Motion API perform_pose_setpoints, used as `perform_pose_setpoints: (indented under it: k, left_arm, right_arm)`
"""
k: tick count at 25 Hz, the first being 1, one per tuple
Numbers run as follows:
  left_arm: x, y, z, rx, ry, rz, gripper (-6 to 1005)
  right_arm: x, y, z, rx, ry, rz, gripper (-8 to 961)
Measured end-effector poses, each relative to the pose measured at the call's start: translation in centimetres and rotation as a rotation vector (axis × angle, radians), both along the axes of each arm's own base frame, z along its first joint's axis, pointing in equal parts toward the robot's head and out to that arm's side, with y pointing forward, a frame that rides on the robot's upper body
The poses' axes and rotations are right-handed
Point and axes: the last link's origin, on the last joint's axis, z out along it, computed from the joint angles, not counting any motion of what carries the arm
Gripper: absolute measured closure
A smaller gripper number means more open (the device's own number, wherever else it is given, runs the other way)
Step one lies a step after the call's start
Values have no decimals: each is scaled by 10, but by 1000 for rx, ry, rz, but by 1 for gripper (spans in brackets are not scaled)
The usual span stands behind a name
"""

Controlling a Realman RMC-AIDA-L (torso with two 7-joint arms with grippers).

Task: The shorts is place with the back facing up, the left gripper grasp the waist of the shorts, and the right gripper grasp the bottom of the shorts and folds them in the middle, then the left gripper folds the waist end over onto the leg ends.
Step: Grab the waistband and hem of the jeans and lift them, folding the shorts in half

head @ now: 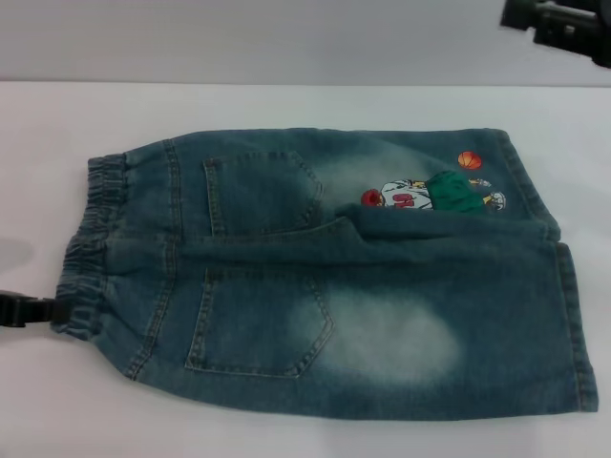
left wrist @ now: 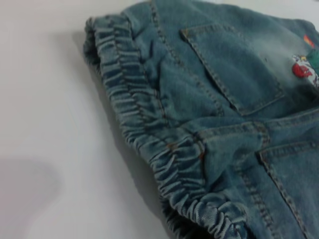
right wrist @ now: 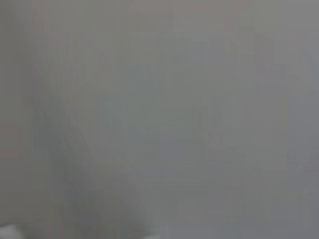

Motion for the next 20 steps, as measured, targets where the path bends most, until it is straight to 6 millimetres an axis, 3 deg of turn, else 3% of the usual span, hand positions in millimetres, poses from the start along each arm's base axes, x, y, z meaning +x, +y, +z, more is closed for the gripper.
perform_pose_setpoints:
  k: [5,9,15,20]
  left_arm:
    - [6,5,0,33,6,-28,953]
    - [6,8,0,46,11,-36,953]
    - [6,12,1,68,15,-36,953]
    - [10,18,-2,78,14,-49,953]
  right_arm:
    - [-30,-27,18,-389,-315,259,377]
    - [-22,-51,28,-613,-553,243,376]
    - [-22,-49,28,-604,-564,221,376]
    - [-21,-53,10,-698,-650,200,376]
